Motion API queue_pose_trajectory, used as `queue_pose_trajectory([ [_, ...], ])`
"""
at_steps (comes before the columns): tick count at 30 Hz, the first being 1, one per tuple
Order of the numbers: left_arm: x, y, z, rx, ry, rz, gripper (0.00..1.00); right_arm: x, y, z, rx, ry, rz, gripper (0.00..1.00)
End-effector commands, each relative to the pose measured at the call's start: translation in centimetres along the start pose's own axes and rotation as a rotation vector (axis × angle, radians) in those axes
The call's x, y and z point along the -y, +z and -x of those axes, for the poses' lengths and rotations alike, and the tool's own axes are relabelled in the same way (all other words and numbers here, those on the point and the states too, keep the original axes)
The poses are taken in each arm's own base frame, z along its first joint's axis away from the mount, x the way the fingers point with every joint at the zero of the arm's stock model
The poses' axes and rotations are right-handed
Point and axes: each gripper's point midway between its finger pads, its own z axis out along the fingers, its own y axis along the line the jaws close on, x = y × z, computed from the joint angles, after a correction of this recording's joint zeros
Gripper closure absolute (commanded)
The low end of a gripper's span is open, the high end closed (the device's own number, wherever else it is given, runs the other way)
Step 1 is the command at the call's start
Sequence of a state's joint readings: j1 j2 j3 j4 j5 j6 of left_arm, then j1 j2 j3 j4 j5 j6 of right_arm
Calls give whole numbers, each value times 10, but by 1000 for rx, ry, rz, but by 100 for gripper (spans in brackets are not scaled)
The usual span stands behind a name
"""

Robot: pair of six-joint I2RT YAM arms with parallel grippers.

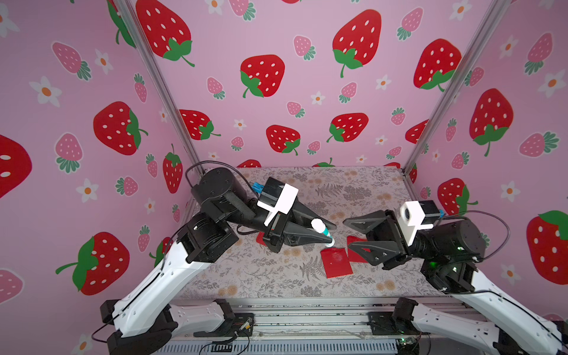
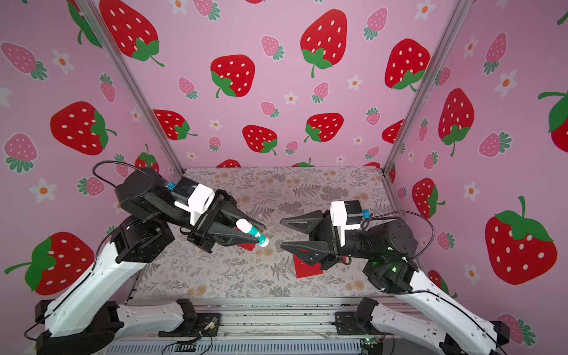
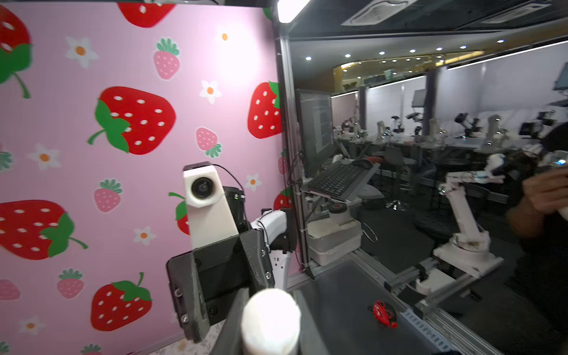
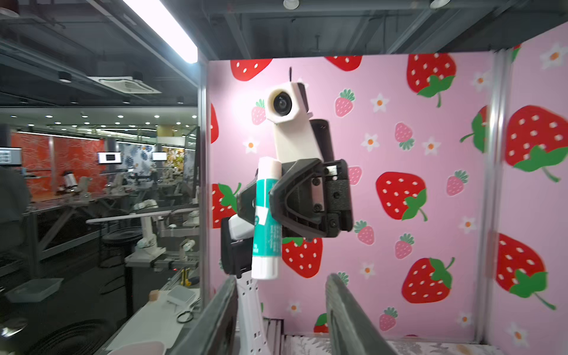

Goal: Seal the envelope with a glue stick
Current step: Unscrew the glue stick.

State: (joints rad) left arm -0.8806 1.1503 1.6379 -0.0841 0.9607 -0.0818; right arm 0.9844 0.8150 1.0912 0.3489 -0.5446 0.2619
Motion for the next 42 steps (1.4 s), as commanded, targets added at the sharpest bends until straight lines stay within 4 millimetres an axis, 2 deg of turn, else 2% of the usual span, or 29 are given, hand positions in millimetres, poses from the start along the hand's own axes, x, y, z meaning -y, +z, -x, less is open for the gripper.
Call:
queue_pose_trajectory([
  [1, -53, -10, 11, 112, -101, 305, 100, 28, -2, 20, 61, -198, -178, 52],
  [4, -70, -16, 8, 168, -192, 400, 100, 42, 3, 27, 66, -273, -244, 52],
  [8, -84, -20, 3, 181, -265, 463, 100, 55, 13, 30, 44, -338, -284, 52],
  [9, -84, -20, 4, 186, -272, 467, 100, 63, 20, 22, 15, -341, -293, 53],
  [11, -87, -20, 3, 189, -282, 473, 100, 70, 25, 18, -3, -357, -311, 55],
  [16, -90, -21, 3, 197, -288, 489, 100, 84, 28, 11, -35, -391, -361, 60],
  [23, -91, -22, 4, 203, -288, 499, 100, 91, 27, -3, -73, -383, -381, 62],
  [42, -94, -25, 4, 218, -278, 524, 100, 91, 20, -7, -69, -333, -398, 65],
])
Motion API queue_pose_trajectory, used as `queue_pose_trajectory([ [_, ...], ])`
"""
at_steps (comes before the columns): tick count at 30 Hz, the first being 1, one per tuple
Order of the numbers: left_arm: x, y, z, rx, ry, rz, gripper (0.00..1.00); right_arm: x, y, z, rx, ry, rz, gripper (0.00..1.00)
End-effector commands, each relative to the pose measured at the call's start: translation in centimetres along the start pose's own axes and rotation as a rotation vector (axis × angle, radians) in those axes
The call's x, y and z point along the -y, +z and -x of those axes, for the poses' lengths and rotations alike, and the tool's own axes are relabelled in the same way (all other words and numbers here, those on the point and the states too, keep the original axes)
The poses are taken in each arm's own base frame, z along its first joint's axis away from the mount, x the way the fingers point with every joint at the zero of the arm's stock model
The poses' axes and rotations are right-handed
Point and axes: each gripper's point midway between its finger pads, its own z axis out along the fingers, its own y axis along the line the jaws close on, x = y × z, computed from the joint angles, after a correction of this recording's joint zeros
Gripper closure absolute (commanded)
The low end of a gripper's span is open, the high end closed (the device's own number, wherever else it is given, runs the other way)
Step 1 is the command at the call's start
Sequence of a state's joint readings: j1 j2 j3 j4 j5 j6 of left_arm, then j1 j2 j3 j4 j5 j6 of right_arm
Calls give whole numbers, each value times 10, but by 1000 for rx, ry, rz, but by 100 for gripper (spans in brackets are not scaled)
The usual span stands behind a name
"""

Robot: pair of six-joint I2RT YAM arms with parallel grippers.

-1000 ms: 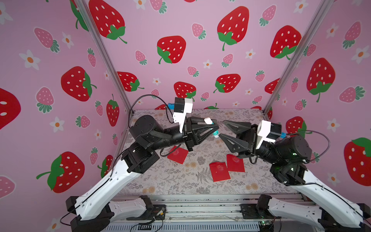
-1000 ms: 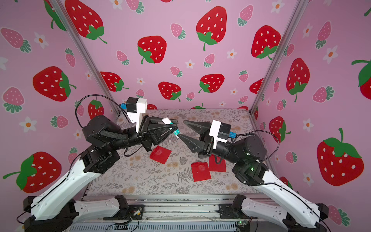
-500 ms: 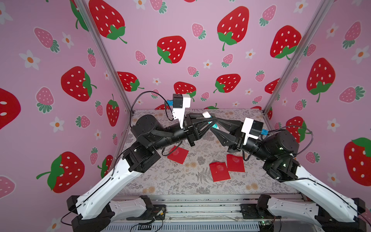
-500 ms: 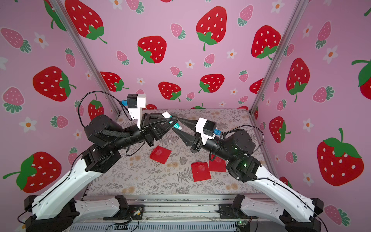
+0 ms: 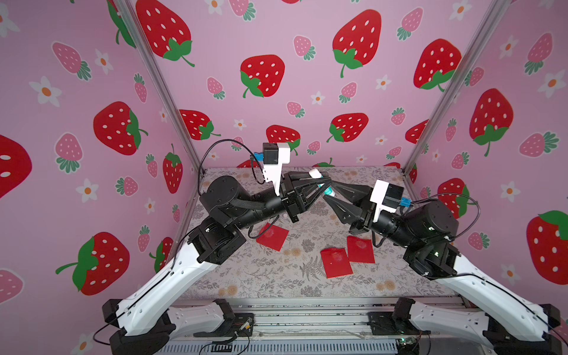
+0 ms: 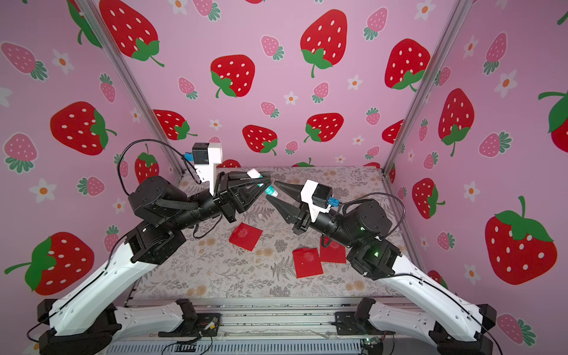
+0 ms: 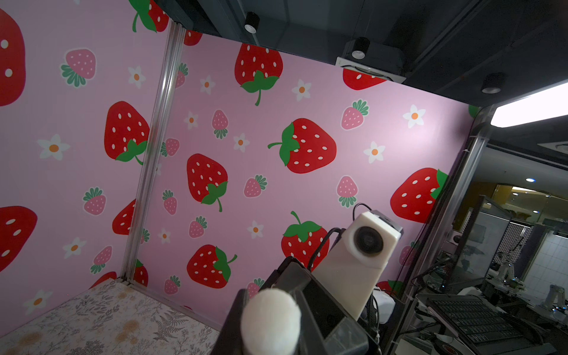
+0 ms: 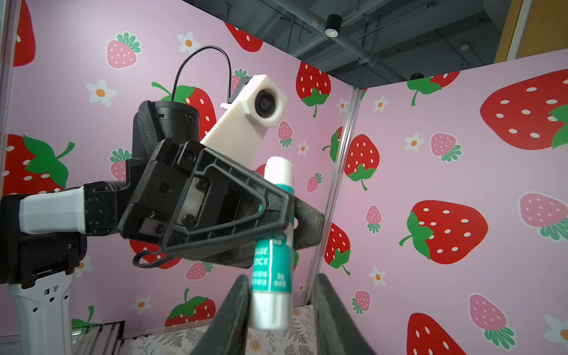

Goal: Seal the envelope with a glue stick
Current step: Unscrew the glue stick.

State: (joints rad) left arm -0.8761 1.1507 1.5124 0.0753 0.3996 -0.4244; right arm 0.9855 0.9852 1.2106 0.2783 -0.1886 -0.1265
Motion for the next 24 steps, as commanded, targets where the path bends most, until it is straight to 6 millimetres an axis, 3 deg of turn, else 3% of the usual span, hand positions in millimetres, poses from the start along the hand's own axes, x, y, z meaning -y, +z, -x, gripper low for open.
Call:
queue_pose_trajectory([
  [1, 11, -7, 15, 54, 16, -30, 100, 7, -4, 5, 13, 11, -39, 65],
  [24, 9, -8, 16, 69, 11, -19, 100, 3, -6, 1, 11, 41, -23, 67],
])
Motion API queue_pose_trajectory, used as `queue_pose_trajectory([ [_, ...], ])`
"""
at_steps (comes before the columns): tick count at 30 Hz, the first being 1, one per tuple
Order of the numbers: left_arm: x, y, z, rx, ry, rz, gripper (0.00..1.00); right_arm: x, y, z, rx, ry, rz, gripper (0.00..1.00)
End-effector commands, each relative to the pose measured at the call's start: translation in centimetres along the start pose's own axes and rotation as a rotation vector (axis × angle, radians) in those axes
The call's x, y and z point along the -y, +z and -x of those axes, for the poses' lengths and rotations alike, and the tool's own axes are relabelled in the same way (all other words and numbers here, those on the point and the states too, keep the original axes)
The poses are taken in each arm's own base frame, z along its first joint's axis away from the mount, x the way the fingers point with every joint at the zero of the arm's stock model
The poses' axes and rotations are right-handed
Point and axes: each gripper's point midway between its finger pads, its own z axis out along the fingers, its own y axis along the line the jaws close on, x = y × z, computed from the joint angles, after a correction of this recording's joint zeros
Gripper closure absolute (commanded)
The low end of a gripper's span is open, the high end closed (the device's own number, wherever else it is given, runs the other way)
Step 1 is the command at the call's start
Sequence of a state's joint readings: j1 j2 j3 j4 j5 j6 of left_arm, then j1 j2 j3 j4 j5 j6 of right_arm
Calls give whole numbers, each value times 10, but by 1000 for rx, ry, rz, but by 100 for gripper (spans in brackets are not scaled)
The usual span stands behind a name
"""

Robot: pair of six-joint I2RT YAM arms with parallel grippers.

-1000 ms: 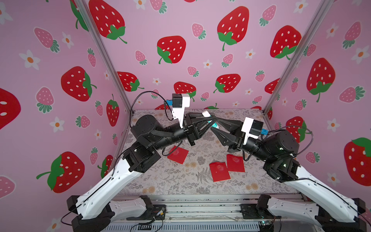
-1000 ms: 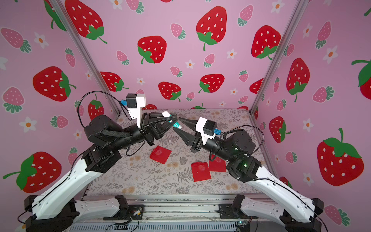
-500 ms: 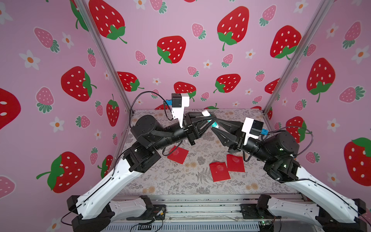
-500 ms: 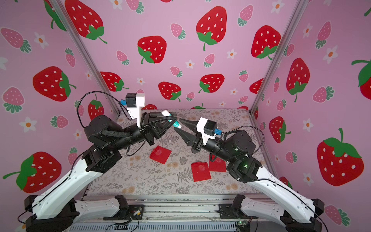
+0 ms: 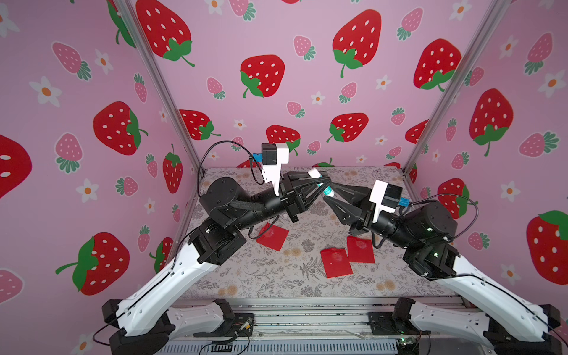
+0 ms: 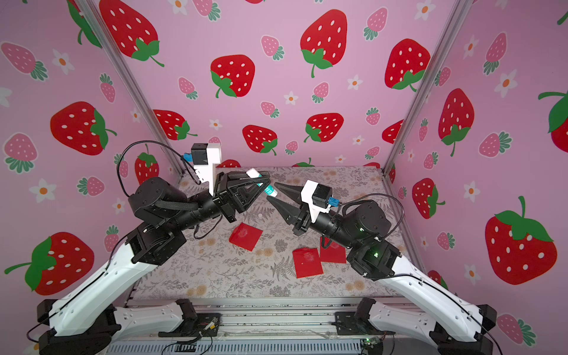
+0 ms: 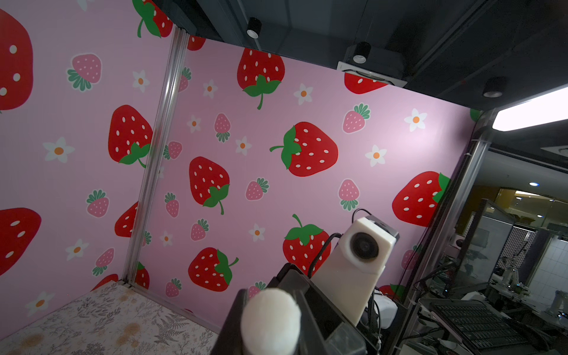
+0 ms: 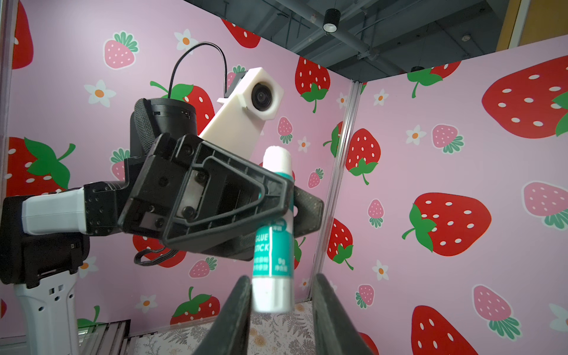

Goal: Seal the envelope with a glue stick
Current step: Unscrew the glue stick.

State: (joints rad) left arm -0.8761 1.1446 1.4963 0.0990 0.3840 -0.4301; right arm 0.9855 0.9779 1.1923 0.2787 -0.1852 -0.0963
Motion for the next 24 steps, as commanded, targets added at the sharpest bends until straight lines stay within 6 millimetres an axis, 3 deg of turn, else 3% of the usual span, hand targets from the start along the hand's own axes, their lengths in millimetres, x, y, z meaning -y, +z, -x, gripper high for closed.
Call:
queue_pose_trajectory([
  [1, 10, -6, 14, 50, 9, -28, 100, 3, -5, 7, 23, 10, -19, 68],
  [5, 11, -5, 14, 48, 4, -36, 100, 3, -4, 9, 29, 16, -15, 71],
  [11, 15, -1, 10, 21, 9, -67, 100, -1, -5, 17, 46, 55, 6, 84],
  [17, 34, -2, 0, -53, 75, -178, 100, -13, -14, 30, 68, 225, 83, 88],
  [20, 59, -9, -9, -115, 139, -324, 100, -34, -20, 30, 54, 348, 205, 88],
  [22, 79, -17, -18, -175, 164, -454, 100, -56, -36, 42, 69, 409, 336, 89],
  [24, 96, -26, -27, -243, 174, -583, 100, -75, -46, 42, 51, 449, 455, 90],
])
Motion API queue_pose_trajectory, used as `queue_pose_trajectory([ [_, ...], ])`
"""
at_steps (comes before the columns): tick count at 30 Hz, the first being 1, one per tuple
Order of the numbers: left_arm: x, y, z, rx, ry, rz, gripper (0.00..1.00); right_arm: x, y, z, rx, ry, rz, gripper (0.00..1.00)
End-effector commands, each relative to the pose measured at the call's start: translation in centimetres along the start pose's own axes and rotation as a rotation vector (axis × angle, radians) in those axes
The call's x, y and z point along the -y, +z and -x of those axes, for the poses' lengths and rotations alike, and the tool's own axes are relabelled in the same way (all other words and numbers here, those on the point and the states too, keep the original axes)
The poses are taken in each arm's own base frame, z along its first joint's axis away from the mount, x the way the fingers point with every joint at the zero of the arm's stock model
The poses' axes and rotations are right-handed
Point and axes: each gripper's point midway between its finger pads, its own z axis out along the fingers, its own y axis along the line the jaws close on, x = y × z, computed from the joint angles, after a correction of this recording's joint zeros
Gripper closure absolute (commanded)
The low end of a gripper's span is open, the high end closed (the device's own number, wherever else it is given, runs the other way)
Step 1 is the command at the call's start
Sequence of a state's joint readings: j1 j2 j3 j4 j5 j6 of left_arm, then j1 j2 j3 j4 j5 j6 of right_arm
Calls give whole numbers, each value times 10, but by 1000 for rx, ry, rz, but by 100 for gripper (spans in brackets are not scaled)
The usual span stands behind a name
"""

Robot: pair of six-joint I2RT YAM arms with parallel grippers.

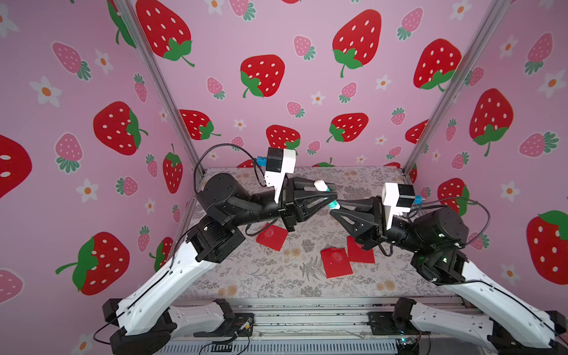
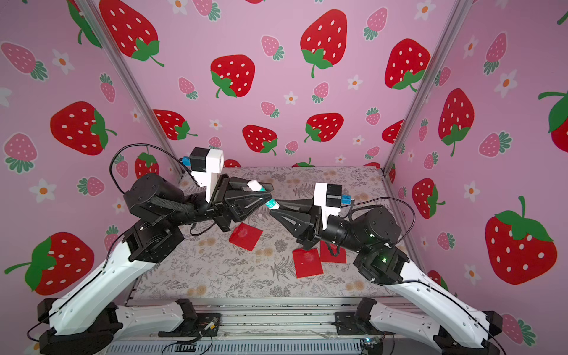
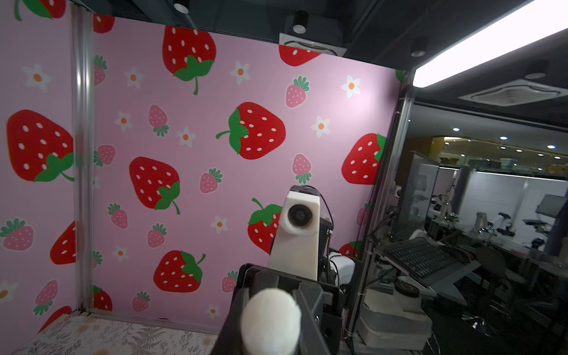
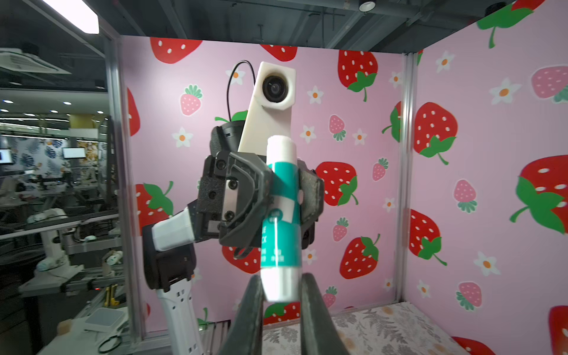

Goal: Seal the envelope with a glue stick
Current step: Unscrew the glue stick.

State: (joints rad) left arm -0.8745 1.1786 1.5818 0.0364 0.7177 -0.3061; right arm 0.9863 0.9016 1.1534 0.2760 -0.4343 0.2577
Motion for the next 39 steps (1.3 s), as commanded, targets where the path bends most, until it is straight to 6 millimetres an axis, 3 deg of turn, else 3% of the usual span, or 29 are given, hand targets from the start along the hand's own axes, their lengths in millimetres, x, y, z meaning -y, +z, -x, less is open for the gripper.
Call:
queue_pose_trajectory([
  [1, 59, -9, -14, -131, 60, -355, 100, -49, -14, 9, -6, 121, 258, 90],
  [6, 102, -34, -27, -195, 86, -677, 100, -86, -29, -10, -128, 199, 489, 89],
  [9, 121, -51, -29, -209, 105, -814, 100, -98, -35, -15, -171, 216, 567, 89],
  [12, 126, -58, -29, -208, 117, -853, 100, -97, -34, -18, -184, 212, 561, 89],
  [17, 120, -52, -30, -204, 116, -805, 100, -85, -29, -20, -171, 176, 476, 86],
  [24, 70, -26, -18, -144, 179, -367, 100, -41, -26, -5, -51, 41, 166, 54],
  [31, 13, -19, 6, 8, 80, 12, 100, 10, -37, 17, 85, -173, -168, 49],
  [39, -47, -28, 14, 204, -210, 299, 100, 23, -14, 23, 104, -441, -194, 44],
])
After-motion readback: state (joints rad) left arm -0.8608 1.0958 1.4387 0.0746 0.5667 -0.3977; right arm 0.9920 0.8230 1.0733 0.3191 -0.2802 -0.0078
